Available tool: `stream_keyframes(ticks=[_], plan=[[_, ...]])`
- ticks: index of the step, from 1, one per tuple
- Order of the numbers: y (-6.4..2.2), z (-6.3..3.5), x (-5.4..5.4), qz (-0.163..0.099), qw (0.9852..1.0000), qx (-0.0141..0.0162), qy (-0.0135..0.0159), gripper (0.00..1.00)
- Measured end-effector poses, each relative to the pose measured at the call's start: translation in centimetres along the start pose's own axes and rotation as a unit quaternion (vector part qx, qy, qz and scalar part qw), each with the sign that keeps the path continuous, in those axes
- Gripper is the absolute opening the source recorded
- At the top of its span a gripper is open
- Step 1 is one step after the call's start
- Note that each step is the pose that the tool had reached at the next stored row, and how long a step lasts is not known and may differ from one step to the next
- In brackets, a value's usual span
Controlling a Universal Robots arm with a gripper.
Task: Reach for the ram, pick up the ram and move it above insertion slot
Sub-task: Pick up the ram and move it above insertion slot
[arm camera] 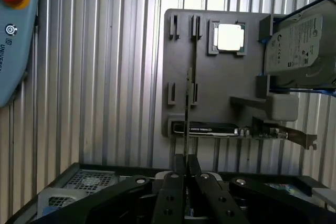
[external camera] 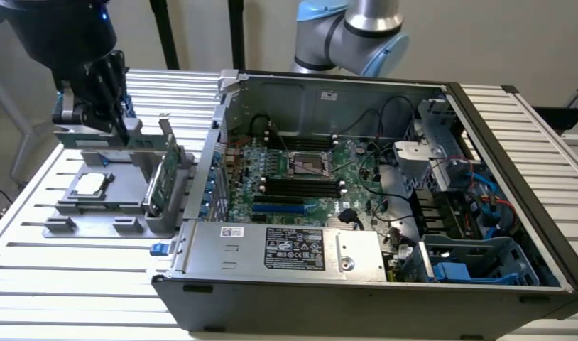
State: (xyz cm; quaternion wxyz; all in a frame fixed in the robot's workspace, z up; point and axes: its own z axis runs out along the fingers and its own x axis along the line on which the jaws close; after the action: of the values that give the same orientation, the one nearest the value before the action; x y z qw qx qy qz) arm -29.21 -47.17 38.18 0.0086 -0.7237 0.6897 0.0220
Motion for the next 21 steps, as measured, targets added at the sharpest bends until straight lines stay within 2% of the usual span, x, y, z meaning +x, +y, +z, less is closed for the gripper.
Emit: stream_keyframes(ticks=[4,13,21], plan=[[-1.77,-1.46,0.0,0.000,1.0000,-0.0008,-0.0026,0.14],[-5.88,-1.70,0.2,-0.001,0.9998,-0.0001,-0.0203,0.14],[-9.51,-1.78,0.4,-0.001,0.9995,0.0005,-0.0329,0.14]])
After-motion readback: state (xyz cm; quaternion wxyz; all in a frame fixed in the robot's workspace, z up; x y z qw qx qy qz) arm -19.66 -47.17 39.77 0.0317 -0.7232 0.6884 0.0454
